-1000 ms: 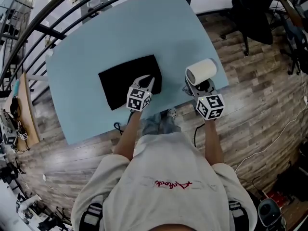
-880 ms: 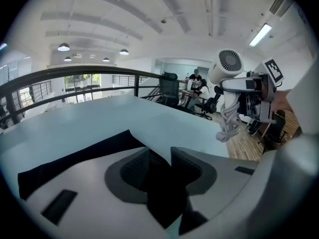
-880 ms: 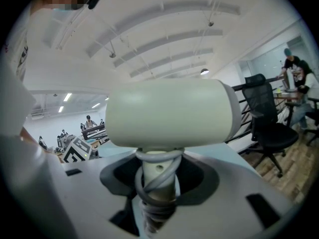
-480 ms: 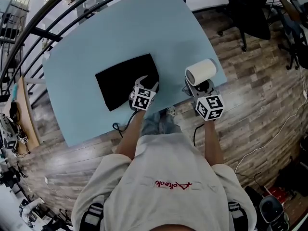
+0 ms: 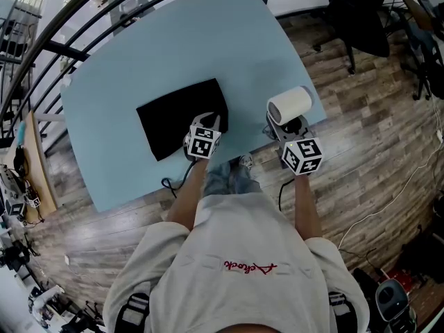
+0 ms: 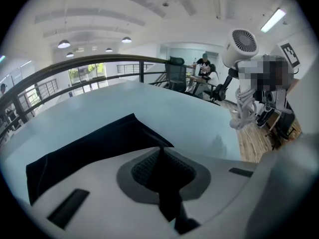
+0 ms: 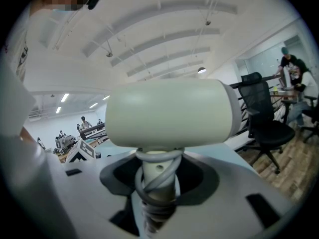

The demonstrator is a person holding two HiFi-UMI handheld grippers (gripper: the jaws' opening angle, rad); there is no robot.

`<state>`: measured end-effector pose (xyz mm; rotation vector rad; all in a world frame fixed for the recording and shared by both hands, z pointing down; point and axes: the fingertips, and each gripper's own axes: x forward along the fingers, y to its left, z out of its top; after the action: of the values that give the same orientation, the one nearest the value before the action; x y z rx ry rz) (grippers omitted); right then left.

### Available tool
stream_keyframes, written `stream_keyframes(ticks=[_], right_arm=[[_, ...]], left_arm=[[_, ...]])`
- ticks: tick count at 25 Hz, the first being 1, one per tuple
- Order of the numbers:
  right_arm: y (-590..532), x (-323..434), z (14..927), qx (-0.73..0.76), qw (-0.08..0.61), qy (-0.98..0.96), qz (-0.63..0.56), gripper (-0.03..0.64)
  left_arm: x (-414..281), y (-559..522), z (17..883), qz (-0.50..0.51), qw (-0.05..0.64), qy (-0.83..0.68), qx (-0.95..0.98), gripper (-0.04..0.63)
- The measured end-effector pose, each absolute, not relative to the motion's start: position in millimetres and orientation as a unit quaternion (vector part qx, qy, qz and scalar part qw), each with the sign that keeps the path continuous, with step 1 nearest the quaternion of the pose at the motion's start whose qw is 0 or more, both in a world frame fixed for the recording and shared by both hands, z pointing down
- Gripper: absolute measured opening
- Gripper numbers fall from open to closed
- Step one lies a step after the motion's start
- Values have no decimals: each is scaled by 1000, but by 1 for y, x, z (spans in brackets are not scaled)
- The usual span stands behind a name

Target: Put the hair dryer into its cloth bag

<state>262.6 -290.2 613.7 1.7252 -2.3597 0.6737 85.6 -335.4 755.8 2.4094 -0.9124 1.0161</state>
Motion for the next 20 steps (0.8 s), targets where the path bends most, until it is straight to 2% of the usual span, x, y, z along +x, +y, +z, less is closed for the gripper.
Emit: stream_keyframes(ticks=[20], right_arm=[[-300,235,623,534,109,-809,220,201]], left_arm=[[63,-339,692,254,168,-403,863,20]])
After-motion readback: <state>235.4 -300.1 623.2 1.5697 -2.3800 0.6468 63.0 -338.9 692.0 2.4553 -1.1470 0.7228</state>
